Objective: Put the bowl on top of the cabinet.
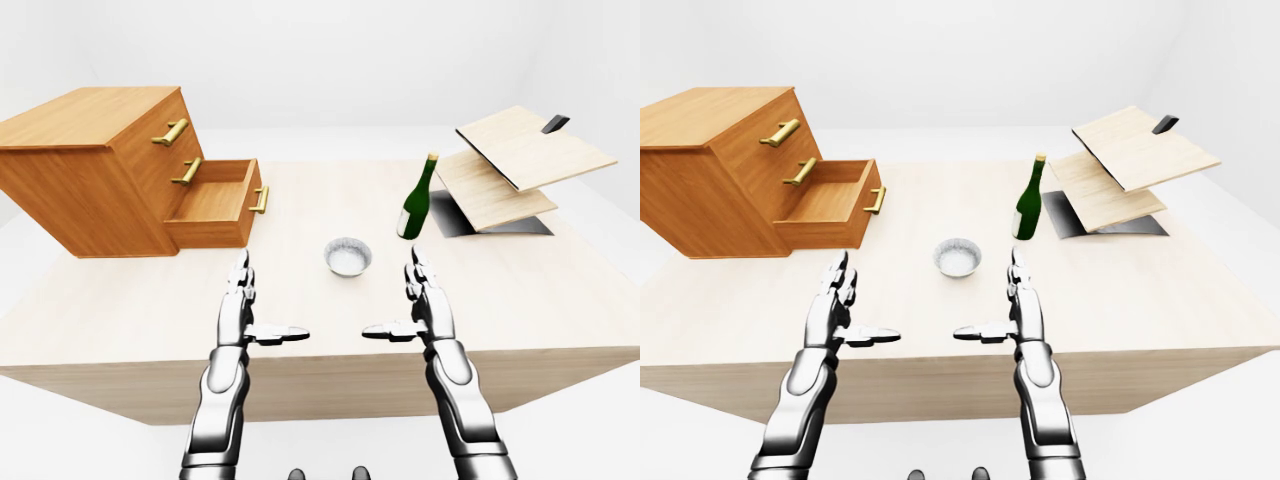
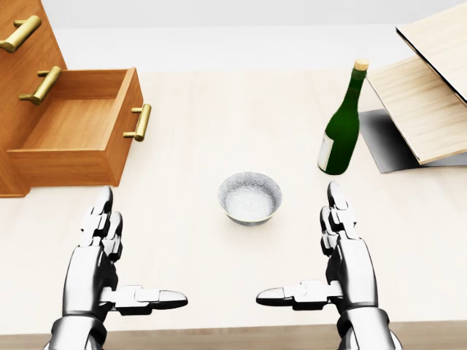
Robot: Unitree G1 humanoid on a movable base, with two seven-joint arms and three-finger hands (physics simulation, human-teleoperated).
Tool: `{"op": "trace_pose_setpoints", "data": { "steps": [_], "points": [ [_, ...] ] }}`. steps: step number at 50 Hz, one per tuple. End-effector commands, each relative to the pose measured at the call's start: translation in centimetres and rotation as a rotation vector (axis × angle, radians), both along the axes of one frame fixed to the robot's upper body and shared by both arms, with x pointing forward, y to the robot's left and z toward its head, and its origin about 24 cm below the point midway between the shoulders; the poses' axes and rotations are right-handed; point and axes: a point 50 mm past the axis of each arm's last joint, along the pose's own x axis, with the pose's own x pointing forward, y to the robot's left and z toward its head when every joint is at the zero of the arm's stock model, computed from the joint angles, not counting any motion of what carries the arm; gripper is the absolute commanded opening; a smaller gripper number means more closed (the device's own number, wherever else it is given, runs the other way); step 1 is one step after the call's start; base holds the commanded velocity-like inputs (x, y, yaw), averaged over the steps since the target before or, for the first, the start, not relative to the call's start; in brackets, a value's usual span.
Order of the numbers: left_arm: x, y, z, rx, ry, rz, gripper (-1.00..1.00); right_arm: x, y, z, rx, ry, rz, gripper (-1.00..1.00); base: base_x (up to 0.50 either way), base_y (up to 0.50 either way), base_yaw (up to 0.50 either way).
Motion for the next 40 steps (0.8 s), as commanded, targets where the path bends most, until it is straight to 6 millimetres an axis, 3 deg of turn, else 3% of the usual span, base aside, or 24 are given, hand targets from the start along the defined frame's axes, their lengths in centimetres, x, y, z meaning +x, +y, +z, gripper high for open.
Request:
{"op": "trace_pose_setpoints", "data": {
  "steps": [1,13,18,34,40],
  "points": [
    [0.0,0.6,0.1,0.007,-0.007,-0.001,1.00,-0.1,-0.6,0.1,0.003,0.000,0.003,1.00,0.00,0.00,0.00],
    [-0.1,0.7,0.6,0.008,-0.012,-0.001,1.00,-0.1,-0.5,0.1,-0.002,0.000,0.002,1.00,0.00,0.00,0.00],
    [-0.3,0.7,1.7,0.001,-0.025,-0.006,1.00,-0.1,-0.6,0.6,-0.002,-0.007,0.003,1.00,0.00,0.00,0.00],
    [-1.3,1.0,7.4,-0.004,-0.269,-0.009,1.00,-0.2,-1.0,4.3,-0.030,-0.131,-0.006,1.00,0.00,0.00,0.00],
    [-2.1,1.9,11.1,-0.016,-0.435,0.011,1.00,-0.4,-1.3,6.0,-0.037,-0.206,-0.010,1.00,0.00,0.00,0.00]
  ]
}}
